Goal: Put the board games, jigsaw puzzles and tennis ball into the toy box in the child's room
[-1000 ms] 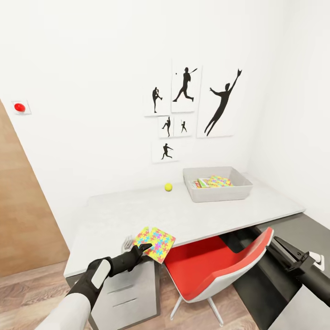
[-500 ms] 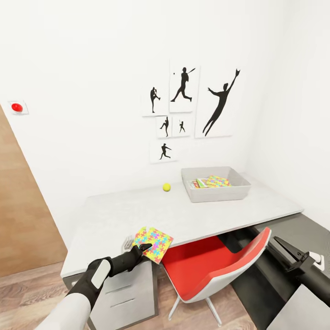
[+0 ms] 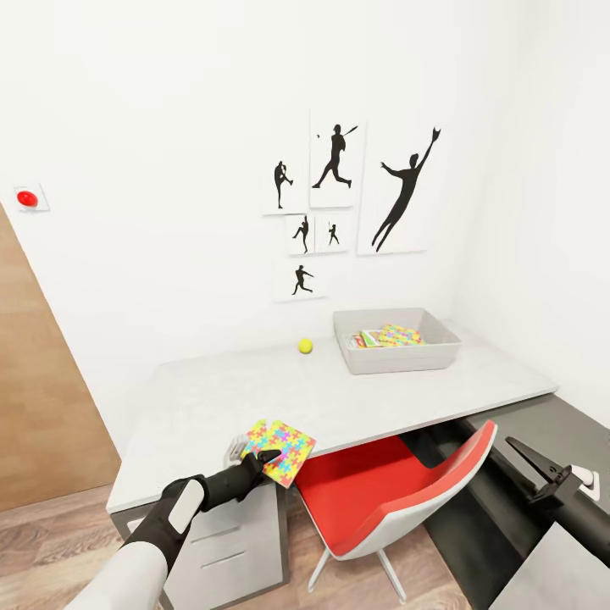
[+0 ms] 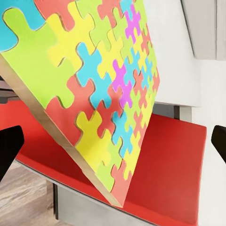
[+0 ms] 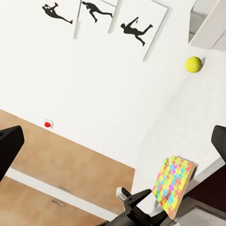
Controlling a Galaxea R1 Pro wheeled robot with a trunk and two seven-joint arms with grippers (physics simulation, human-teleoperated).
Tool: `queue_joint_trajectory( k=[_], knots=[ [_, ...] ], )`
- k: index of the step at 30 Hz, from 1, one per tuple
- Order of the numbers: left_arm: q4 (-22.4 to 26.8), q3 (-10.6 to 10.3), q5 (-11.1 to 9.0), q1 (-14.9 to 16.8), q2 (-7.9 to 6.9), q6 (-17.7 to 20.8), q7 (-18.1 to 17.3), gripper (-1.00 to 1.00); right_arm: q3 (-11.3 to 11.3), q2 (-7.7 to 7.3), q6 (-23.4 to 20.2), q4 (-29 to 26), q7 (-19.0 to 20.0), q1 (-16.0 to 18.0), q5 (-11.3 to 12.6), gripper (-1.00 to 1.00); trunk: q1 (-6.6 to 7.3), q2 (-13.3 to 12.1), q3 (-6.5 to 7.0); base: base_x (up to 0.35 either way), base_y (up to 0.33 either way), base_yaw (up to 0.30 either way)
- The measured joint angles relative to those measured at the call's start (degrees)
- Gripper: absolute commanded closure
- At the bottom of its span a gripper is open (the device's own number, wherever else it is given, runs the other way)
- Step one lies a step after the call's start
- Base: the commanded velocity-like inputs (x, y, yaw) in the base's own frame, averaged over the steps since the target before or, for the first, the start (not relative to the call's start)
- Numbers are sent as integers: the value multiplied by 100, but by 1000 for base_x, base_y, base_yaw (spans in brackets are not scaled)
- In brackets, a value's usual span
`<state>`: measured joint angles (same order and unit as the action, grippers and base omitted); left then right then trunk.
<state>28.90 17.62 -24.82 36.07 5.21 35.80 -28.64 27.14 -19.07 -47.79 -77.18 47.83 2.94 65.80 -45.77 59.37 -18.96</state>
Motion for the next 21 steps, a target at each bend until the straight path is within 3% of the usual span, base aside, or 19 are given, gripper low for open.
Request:
queue_joint_trajectory(
  k=[12,18,21],
  knots=[
    [0,-5,-1,0,-7,9,-291,-100,-1,5,0,0,-1,0,-3,-100,0,0,0,0,0,0],
    [0,-6,0,0,-8,9,-291,-100,-2,8,4,0,-1,0,-5,-100,-131,239,-107,0,0,0],
    [1,-6,-1,0,-8,10,-292,-100,-1,9,4,0,0,0,-4,-100,-132,241,-108,0,0,0]
  ],
)
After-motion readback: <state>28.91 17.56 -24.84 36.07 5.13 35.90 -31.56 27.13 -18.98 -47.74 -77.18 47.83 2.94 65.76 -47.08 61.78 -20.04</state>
